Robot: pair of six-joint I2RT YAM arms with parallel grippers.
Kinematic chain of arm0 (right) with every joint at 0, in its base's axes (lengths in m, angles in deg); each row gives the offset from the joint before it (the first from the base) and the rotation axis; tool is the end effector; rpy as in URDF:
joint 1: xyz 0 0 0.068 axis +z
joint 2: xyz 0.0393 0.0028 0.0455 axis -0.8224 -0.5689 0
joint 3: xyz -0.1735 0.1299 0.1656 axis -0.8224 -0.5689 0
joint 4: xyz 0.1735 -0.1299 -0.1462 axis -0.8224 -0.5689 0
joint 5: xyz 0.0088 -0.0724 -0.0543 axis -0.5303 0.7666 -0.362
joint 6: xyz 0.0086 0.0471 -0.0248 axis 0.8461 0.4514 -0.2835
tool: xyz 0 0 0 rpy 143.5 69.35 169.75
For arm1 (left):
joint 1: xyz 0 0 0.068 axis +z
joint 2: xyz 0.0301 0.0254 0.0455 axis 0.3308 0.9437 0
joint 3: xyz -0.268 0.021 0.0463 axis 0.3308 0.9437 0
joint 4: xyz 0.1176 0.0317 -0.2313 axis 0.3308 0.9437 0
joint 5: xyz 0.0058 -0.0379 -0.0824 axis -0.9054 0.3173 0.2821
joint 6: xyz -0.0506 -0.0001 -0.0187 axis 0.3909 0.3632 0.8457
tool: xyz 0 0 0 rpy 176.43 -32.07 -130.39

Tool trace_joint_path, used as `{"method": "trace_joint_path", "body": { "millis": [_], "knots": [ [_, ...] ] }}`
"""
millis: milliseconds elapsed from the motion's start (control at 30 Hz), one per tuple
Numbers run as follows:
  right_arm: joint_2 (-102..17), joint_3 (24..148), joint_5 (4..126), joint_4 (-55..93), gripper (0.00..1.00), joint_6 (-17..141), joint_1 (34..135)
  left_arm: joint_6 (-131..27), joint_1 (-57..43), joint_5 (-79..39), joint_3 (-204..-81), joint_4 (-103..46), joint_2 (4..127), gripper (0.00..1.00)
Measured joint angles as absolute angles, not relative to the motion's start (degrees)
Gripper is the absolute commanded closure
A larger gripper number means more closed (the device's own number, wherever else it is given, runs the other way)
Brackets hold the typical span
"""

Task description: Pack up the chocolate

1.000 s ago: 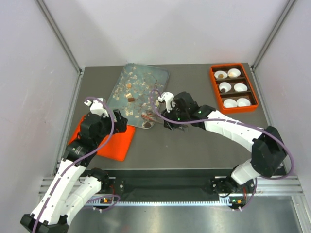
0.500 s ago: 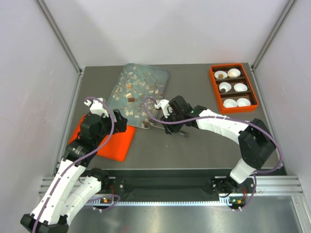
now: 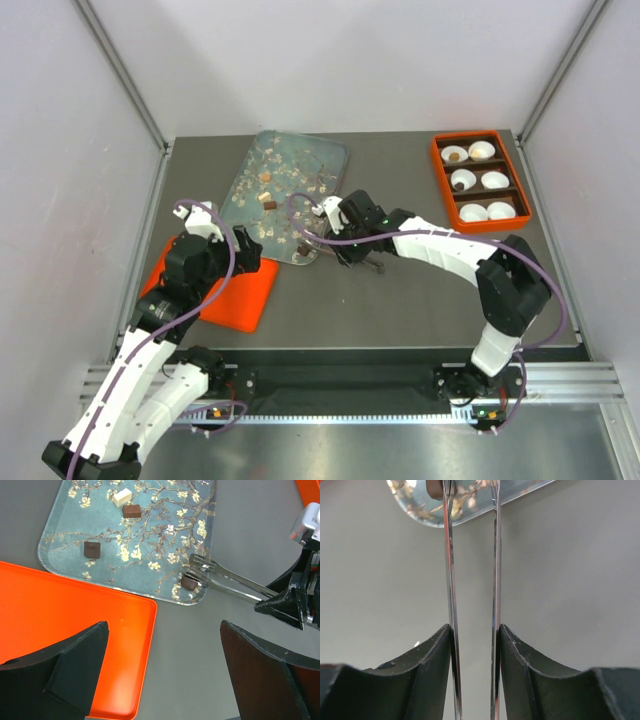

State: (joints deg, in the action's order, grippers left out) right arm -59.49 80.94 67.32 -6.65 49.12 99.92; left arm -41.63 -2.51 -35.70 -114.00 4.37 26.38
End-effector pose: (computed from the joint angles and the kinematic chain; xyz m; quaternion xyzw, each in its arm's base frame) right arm 0.2596 0.2601 0.2252 -0.4186 0.8530 0.1409 0.2780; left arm 0.1350 -0.0490 0.3183 -0.0384 0.8327 -0.1550 0.5303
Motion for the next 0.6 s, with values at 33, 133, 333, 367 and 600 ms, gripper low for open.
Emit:
{"method": "trace_joint_path", "body": {
  "millis": [33, 133, 333, 367, 600],
  "knots": [
    [-59.82, 81.27, 67.63, -6.65, 0.59, 49.21, 99.90, -41.63, -2.51, -35.72, -114.00, 4.37, 26.38, 0.02],
    [-59.95, 81.75, 68.11, -6.83, 0.59, 49.23, 99.79, -41.63, -2.51, -35.70, -114.00, 4.37, 26.38, 0.02],
    [-59.90, 83.65, 68.33, -7.00, 0.59, 49.32, 99.25, -41.63, -2.51, -35.72, -114.00, 4.37, 26.14, 0.02],
    [-59.86, 83.95, 68.35, -6.96, 0.59, 49.38, 99.09, -41.63, -2.51, -35.74, -114.00, 4.37, 26.03, 0.02],
    [-58.79, 84.37, 65.64, -6.63, 0.59, 50.36, 99.01, -41.63, -2.51, -35.74, -114.00, 4.39, 26.01, 0.02]
  ]
}}
